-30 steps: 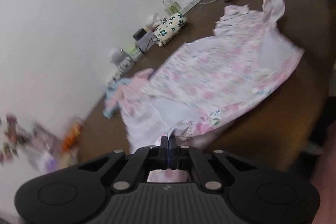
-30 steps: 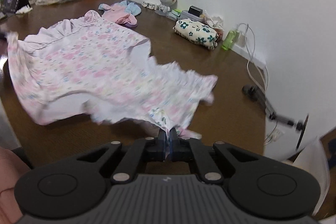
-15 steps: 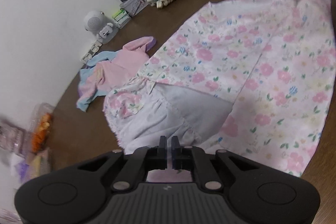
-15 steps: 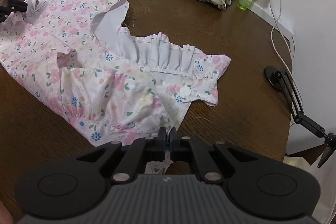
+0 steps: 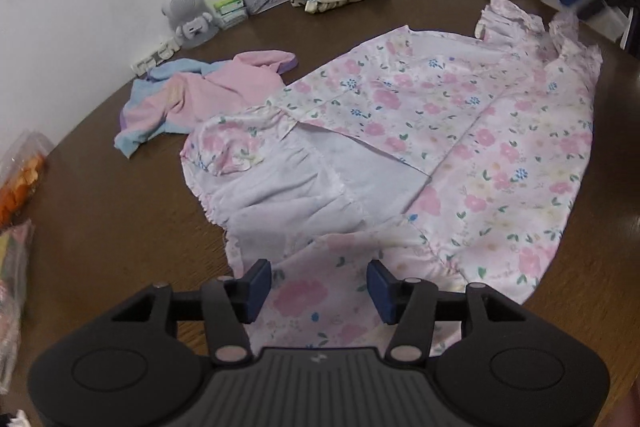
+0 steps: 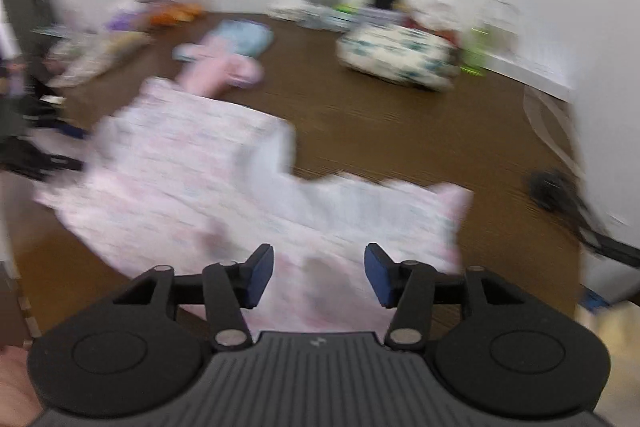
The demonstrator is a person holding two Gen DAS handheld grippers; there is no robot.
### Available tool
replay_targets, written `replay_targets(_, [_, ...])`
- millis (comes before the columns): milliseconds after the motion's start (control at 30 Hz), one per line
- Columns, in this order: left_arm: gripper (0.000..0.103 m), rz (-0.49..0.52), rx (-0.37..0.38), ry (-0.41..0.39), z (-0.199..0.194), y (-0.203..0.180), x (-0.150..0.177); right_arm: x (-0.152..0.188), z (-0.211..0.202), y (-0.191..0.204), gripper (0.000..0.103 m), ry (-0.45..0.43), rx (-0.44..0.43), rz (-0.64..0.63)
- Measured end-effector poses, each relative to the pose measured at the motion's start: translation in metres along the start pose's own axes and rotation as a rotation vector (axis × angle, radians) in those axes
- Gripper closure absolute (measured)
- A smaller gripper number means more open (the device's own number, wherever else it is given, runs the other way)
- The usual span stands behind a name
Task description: Fold clothes
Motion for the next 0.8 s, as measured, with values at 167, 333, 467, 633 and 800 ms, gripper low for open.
replay_targets(167, [0.072,-0.032,0.005,-0.057,0.004,0.002,0.001,-0.022,0.062,0.040,0.048,0.058,-0.138,-0.037])
replay_targets(333, [0.102,-0.020,0.015,-0.060,0.004,-0.003,0.011,-0.023,0.104,0.048,0.083,0.138,-0.229,0.056])
replay_targets(467, [0.103,0.039,-0.090,-0.139,-0.010,-0.013,0.008,-0.021,0.096,0.048,0.101,0.083,-0.269,0.092])
replay_targets(633, [0.103,0.021,-0.144,-0.225,-0.027,-0.011,-0.013,-0.030,0.083,0.040,0.101,-0.030,-0.194,0.100])
replay_targets(800, [0.086,-0.008,-0.127,-0.142,-0.004,-0.013,-0.013,-0.023,0.099,0.038,0.094,-0.009,-0.142,0.106])
Point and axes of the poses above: each gripper's, at about its wrist camera, not at the fingertips, and z roughly the way its jaws point, y to its left, x to its underside, the point moved 5 cm from there along z, roughly the way its jaws point, and after that the axes turned 11 degrees about -z, right-handed, at the moved point
